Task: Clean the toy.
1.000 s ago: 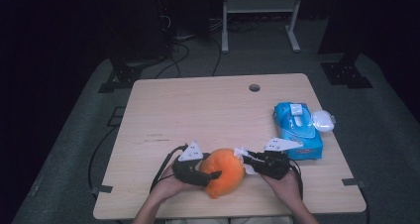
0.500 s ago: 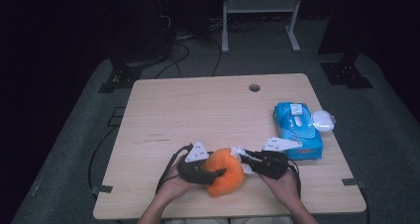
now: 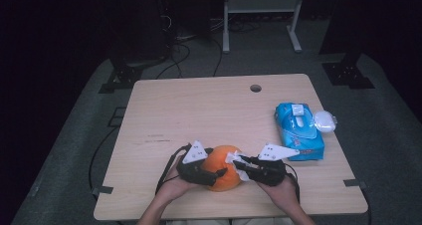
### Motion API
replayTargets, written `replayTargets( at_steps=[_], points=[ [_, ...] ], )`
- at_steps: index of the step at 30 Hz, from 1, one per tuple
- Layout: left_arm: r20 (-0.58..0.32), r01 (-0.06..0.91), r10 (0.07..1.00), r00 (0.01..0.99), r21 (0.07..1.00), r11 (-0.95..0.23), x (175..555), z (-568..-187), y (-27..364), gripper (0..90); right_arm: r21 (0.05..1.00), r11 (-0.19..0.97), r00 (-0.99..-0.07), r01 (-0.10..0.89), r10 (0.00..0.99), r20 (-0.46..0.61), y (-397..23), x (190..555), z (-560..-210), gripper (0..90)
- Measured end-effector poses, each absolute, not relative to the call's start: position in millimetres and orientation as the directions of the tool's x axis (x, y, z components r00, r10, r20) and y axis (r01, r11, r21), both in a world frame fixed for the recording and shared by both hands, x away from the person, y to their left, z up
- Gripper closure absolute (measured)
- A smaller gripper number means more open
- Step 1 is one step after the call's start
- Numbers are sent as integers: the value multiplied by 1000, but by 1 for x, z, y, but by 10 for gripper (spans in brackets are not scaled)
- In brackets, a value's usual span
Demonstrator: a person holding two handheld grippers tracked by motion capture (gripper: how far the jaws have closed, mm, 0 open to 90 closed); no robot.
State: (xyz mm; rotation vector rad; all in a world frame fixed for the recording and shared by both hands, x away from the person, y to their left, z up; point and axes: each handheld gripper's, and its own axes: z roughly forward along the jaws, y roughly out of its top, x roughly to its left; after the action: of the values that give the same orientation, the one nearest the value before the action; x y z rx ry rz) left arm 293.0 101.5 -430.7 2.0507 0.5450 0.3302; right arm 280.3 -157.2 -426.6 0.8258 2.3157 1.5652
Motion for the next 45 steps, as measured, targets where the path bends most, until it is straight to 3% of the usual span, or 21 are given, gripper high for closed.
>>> replayTargets(
  at_steps=[6,13,19,26,33,40,45],
  points=[
    [62,211,499,864,856,-472,288,-431,95,259,880,192,-737,434,638,225,-179,298,-441,743],
    [90,185,480,872,849,-494,284,-430,92,267,912,237,-802,336,580,145,-157,282,-421,742],
    [78,187,473,878,852,-488,284,-431,94,267,877,195,-731,438,645,222,-179,297,-440,742],
    [61,199,471,880,853,-482,287,-432,99,268,896,203,-760,396,620,195,-171,291,-431,742],
    [64,198,476,877,855,-480,286,-432,98,268,863,185,-706,470,665,242,-184,301,-447,742],
    [103,163,453,885,844,-510,281,-430,91,267,900,202,-767,387,612,192,-168,290,-424,742],
    [40,199,455,890,862,-466,287,-422,97,168,888,224,-778,401,596,201,-170,291,-432,743]
  ],
)
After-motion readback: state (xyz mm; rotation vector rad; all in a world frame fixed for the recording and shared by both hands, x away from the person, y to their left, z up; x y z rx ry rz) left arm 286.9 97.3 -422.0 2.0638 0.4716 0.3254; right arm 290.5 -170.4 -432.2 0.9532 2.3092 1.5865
